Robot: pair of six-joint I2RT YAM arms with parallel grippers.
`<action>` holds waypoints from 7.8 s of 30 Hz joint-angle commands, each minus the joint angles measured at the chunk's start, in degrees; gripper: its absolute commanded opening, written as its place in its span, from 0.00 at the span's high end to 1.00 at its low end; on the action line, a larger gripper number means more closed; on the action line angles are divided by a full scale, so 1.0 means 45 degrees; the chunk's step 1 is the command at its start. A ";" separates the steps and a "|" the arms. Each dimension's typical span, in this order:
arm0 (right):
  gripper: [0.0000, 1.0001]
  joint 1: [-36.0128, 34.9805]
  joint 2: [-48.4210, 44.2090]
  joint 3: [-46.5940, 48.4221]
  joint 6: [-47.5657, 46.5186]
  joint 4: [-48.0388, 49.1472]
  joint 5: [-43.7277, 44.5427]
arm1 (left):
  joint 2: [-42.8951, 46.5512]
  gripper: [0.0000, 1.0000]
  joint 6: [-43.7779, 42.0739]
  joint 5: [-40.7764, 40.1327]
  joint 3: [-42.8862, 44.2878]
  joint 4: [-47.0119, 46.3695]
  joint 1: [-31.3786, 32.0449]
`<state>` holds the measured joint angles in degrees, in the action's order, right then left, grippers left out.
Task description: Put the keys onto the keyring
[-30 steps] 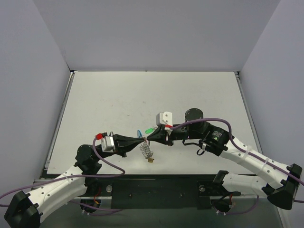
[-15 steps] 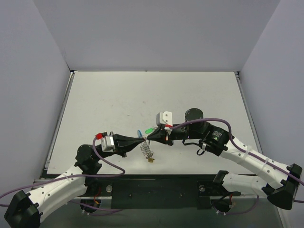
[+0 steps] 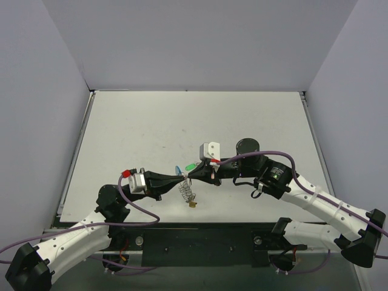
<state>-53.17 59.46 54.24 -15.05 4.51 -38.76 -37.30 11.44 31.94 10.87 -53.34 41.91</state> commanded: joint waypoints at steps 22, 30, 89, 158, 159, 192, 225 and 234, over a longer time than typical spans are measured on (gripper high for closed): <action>1.00 0.0077 -0.0128 0.0096 -0.0015 0.0462 -0.0312 | 0.0105 1.00 0.0094 0.0030 0.0455 -0.0978 0.0022; 1.00 0.0018 -0.0069 0.0076 0.0004 0.0462 -0.0351 | 0.0105 1.00 0.0094 0.0030 0.0455 -0.0998 0.0042; 1.00 -0.0158 0.0302 -0.0158 0.0258 0.0911 -0.0155 | 0.0086 1.00 0.0074 0.0284 0.0806 -0.0275 0.0023; 1.00 -0.0236 0.0205 0.0017 -0.0523 -0.0045 0.0079 | 0.0300 1.00 0.0836 -0.0516 0.1451 0.1619 -0.0153; 1.00 -0.0236 0.0204 -0.0002 -0.0620 -0.0085 0.0060 | 0.0281 1.00 0.0856 -0.0536 0.1470 0.1677 -0.0173; 1.00 -0.0314 0.0048 -0.0217 -0.1773 -0.0847 0.0196 | 0.0457 1.00 0.1636 -0.1259 0.1646 0.1952 -0.0427; 1.00 -0.0958 0.0380 -0.1056 -0.0875 0.1301 0.0918 | -0.0812 1.00 0.4820 -0.4090 0.0025 -0.3769 -0.0544; 1.00 -0.1037 0.0322 -0.1037 -0.0953 0.1263 0.0997 | -0.1067 1.00 0.4958 -0.4423 -0.0131 -0.4260 -0.0446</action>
<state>-56.38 60.80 50.13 -20.60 11.81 -30.83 -42.57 33.39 18.22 9.02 -62.98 40.42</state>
